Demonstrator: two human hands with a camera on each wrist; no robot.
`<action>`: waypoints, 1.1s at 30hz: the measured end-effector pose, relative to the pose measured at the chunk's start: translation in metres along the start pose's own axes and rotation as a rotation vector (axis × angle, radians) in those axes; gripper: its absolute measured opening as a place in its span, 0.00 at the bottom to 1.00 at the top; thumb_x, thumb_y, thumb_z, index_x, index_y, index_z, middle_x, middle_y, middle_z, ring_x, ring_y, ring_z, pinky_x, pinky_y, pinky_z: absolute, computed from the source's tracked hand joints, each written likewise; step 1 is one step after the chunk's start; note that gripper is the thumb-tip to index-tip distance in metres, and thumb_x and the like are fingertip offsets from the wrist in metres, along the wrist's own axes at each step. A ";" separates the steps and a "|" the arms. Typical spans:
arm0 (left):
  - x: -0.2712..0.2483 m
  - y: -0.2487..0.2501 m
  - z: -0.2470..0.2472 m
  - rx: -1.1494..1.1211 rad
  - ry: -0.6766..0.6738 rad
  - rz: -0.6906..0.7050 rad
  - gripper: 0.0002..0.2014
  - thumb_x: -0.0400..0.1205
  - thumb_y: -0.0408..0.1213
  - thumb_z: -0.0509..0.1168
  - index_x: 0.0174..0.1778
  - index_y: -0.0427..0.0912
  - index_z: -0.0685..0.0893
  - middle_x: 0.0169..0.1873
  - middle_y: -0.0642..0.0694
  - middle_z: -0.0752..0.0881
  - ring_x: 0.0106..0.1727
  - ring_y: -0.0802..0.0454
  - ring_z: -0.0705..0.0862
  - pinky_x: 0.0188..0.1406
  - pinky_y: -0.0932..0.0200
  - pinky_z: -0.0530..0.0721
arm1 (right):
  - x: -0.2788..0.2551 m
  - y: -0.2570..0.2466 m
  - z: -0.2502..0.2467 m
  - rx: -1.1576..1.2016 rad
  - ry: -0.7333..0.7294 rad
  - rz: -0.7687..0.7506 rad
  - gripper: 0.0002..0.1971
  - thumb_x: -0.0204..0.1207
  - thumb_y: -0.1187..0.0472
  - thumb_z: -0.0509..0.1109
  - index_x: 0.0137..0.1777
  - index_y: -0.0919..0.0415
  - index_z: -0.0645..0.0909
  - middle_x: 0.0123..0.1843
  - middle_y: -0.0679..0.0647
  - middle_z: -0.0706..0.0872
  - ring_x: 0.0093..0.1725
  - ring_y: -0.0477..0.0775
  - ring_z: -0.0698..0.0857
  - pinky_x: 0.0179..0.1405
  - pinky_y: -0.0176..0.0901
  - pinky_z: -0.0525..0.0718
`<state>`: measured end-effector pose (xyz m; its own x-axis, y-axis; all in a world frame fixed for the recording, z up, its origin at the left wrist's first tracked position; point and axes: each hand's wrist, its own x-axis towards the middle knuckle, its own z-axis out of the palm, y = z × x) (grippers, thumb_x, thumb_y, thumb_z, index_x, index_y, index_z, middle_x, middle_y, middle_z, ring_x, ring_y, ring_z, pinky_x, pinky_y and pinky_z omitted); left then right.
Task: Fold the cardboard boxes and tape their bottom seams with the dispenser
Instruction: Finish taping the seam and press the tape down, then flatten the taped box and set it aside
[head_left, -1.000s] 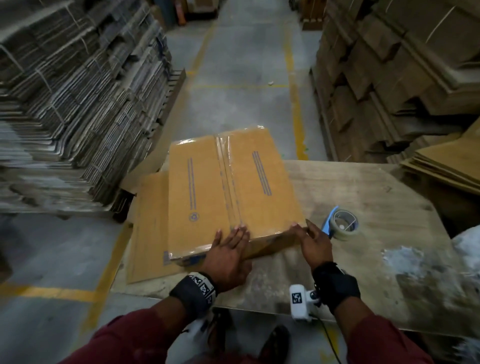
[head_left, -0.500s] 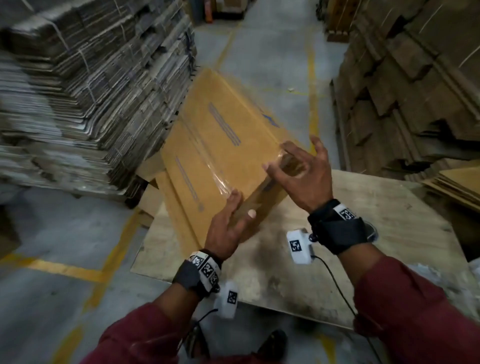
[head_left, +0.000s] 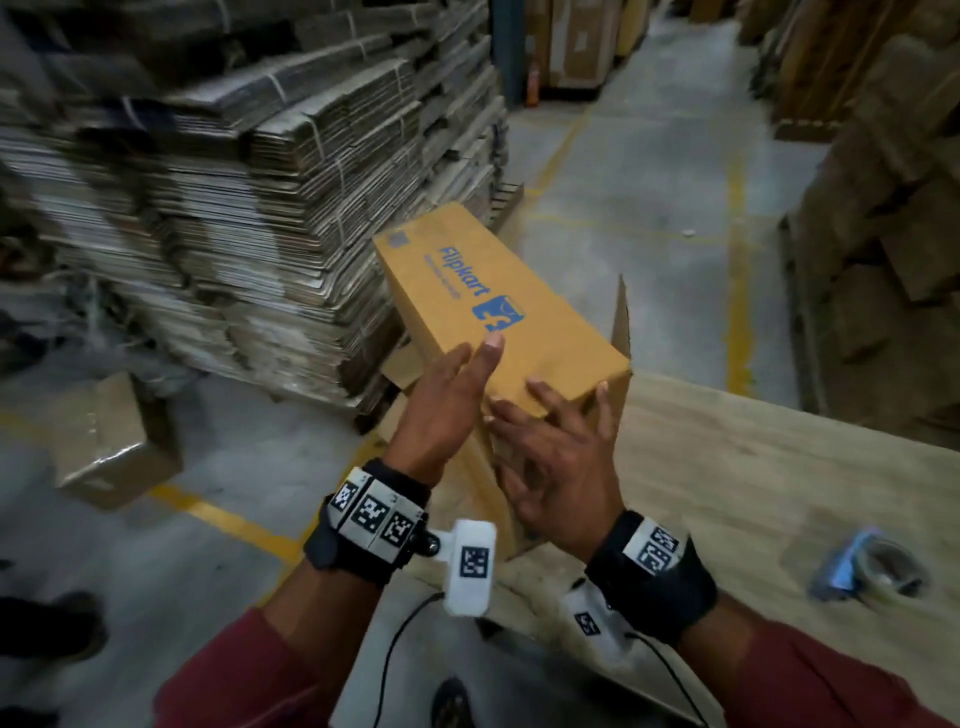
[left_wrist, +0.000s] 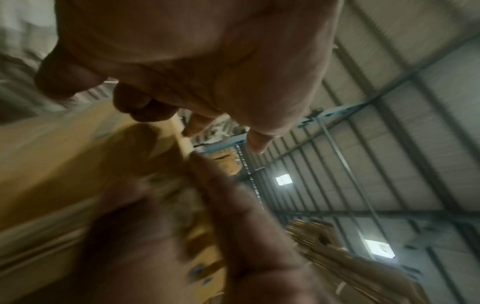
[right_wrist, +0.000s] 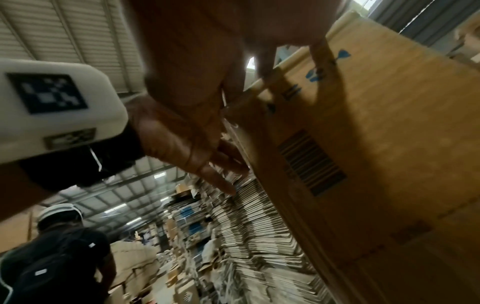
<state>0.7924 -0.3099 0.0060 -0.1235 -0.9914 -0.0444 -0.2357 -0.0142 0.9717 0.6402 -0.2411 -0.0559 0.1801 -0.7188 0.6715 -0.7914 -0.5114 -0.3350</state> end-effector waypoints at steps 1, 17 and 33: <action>-0.003 -0.007 -0.004 -0.012 -0.020 -0.030 0.49 0.72 0.83 0.61 0.79 0.49 0.80 0.74 0.51 0.84 0.76 0.51 0.81 0.81 0.38 0.74 | 0.002 -0.007 0.001 0.037 -0.006 -0.008 0.18 0.73 0.49 0.76 0.63 0.46 0.90 0.71 0.38 0.86 0.81 0.52 0.76 0.75 0.88 0.54; -0.068 -0.019 -0.077 0.899 0.362 -0.225 0.56 0.67 0.89 0.31 0.42 0.44 0.87 0.30 0.41 0.79 0.39 0.35 0.82 0.35 0.47 0.70 | 0.043 0.031 0.020 0.392 -0.525 0.289 0.60 0.59 0.20 0.73 0.90 0.39 0.53 0.90 0.46 0.59 0.88 0.48 0.58 0.86 0.62 0.64; -0.106 -0.110 0.019 0.203 -0.185 -0.576 0.51 0.75 0.78 0.64 0.88 0.53 0.58 0.78 0.54 0.78 0.68 0.48 0.84 0.72 0.47 0.83 | -0.055 0.106 0.036 -0.141 -1.134 -0.048 0.51 0.72 0.32 0.73 0.89 0.36 0.48 0.92 0.46 0.40 0.91 0.53 0.43 0.86 0.68 0.54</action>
<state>0.8134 -0.2003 -0.1005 -0.0823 -0.7929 -0.6038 -0.4892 -0.4957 0.7176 0.5674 -0.2722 -0.1523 0.5788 -0.7476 -0.3259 -0.8150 -0.5438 -0.2000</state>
